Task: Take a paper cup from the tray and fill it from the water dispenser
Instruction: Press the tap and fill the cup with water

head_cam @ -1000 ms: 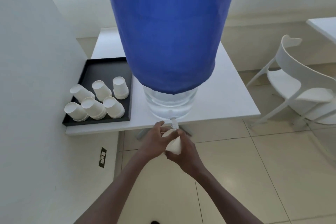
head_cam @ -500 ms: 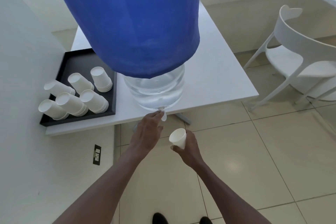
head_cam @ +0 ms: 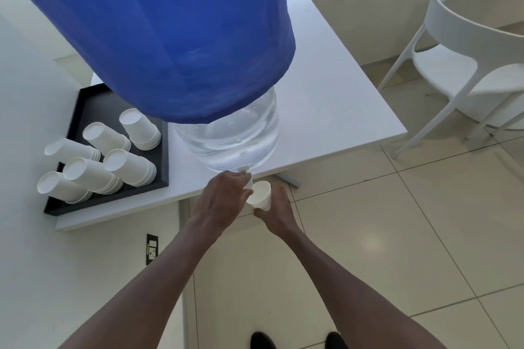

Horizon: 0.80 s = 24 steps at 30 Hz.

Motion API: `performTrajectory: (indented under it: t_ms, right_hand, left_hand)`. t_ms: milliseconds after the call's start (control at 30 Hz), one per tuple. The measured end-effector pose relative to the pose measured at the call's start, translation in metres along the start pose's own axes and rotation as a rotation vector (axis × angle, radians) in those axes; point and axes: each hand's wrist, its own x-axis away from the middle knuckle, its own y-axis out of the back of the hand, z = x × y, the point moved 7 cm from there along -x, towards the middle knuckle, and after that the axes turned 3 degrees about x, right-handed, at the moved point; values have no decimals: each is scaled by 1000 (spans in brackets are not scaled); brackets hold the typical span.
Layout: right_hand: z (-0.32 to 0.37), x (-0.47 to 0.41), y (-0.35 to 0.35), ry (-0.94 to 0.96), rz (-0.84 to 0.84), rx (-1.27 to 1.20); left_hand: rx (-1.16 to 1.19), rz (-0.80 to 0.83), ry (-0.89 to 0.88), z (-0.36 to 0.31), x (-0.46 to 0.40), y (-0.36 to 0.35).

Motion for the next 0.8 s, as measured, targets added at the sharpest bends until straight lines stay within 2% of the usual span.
performTrajectory:
  t_ms: [267, 567, 800]
  right_hand:
    - [7, -7, -11, 24, 3, -23]
    - [3, -9, -16, -3, 7, -85]
    - [7, -8, -14, 29, -10, -88]
  left_hand:
    - [-22, 46, -102, 0, -2, 1]
    - [243, 93, 126, 19, -19, 14]
    - [268, 178, 207, 27, -34, 14]
